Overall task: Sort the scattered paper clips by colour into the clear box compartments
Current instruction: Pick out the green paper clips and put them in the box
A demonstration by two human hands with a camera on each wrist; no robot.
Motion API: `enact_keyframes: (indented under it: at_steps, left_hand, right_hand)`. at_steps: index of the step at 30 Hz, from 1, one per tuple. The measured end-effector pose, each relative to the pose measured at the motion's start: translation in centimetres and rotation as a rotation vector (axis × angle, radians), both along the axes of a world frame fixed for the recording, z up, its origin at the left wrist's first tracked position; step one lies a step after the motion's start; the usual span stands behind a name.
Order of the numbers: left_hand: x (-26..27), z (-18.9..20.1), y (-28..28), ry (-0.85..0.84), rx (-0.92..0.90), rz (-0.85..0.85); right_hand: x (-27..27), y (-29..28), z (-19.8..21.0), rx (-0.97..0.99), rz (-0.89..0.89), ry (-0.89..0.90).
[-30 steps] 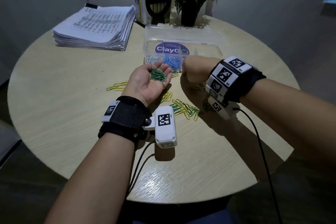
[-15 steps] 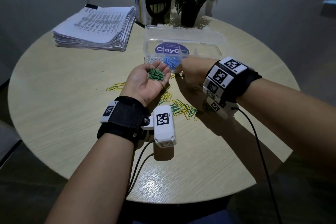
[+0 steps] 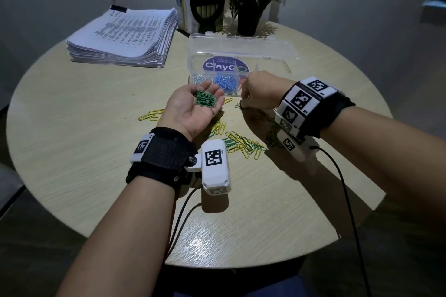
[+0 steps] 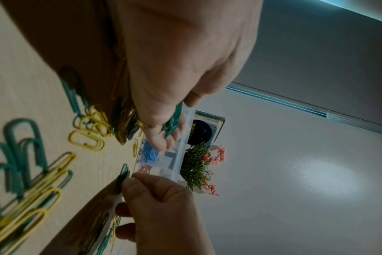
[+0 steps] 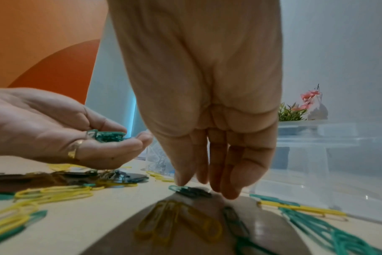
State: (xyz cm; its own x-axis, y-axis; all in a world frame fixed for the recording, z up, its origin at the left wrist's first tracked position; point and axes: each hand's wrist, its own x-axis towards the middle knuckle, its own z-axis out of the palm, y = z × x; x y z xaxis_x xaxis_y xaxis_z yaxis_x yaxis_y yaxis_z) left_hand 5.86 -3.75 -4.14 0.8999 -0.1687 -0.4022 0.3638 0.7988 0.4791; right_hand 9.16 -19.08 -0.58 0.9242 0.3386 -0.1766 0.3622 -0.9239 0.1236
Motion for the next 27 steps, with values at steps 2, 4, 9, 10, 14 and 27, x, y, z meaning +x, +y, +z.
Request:
enact_keyframes:
  at_steps: [2, 4, 9, 10, 14, 27]
  left_hand:
    - [-0.1, 0.1, 0.0, 0.002, -0.002, -0.002]
    - [-0.1, 0.1, 0.0, 0.006, -0.002, 0.003]
    - [-0.2, 0.1, -0.1, 0.011, -0.004, 0.004]
    - [-0.2, 0.1, -0.1, 0.013, -0.002, 0.003]
    - [-0.2, 0.2, -0.1, 0.017, 0.008, 0.003]
    - [-1.0, 0.6, -1.1, 0.013, -0.084, -0.025]
  right_hand:
    - [0.1, 0.3, -0.3, 0.016, -0.006, 0.003]
    - [0.0, 0.3, -0.4, 0.038, -0.029, 0.010]
    - [-0.6, 0.4, -0.3, 0.062, -0.076, 0.072]
    - [-0.6, 0.5, -0.2, 0.046, -0.086, 0.071]
    - [-1.0, 1.0, -0.1, 0.049, -0.102, 0.076]
    - [-2.5, 4.0, 3.9, 0.529, 0.020, 0.057]
